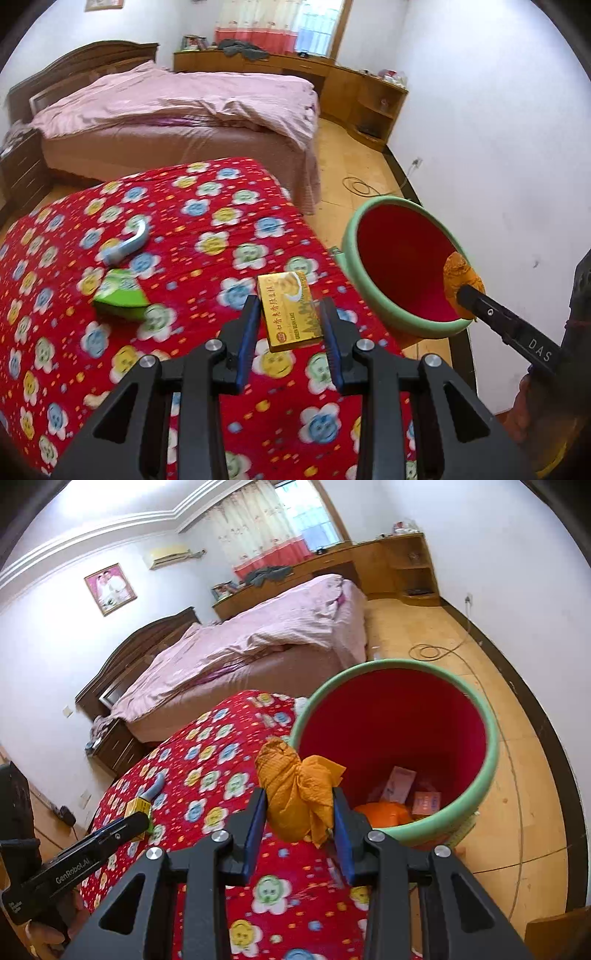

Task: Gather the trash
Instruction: 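Carry the orange toy in the right tool and yellow box in the left tool over the bin, then open the right tool over the bin while the left tool opens to drop the yellow box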

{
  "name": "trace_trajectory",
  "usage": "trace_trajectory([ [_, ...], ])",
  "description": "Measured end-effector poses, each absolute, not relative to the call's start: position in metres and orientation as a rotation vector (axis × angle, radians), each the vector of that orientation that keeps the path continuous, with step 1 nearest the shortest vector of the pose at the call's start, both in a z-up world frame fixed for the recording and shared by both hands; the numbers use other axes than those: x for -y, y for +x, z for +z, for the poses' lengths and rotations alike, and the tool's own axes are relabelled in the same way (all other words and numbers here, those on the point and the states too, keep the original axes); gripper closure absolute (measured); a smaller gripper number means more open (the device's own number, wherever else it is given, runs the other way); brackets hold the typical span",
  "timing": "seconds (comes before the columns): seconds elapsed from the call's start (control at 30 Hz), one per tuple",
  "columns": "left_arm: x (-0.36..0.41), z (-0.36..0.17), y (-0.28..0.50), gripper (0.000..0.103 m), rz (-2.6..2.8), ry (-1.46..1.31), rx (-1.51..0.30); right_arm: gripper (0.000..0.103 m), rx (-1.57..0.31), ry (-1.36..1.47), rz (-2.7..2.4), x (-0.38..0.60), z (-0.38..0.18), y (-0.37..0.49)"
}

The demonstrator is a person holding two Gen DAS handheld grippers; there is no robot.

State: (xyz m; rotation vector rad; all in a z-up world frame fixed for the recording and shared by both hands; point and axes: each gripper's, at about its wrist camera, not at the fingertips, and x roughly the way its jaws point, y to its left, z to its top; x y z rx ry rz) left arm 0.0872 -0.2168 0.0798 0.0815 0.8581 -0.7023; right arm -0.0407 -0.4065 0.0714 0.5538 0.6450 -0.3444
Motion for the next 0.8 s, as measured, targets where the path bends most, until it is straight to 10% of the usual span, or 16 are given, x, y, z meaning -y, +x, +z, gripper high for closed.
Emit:
trace_trajectory([
  [0.8, 0.364, 0.043, 0.086, 0.07, -0.89, 0.241, -0.89, 0.065, -0.606, 0.665, -0.487, 0.487, 0.05, -0.074],
])
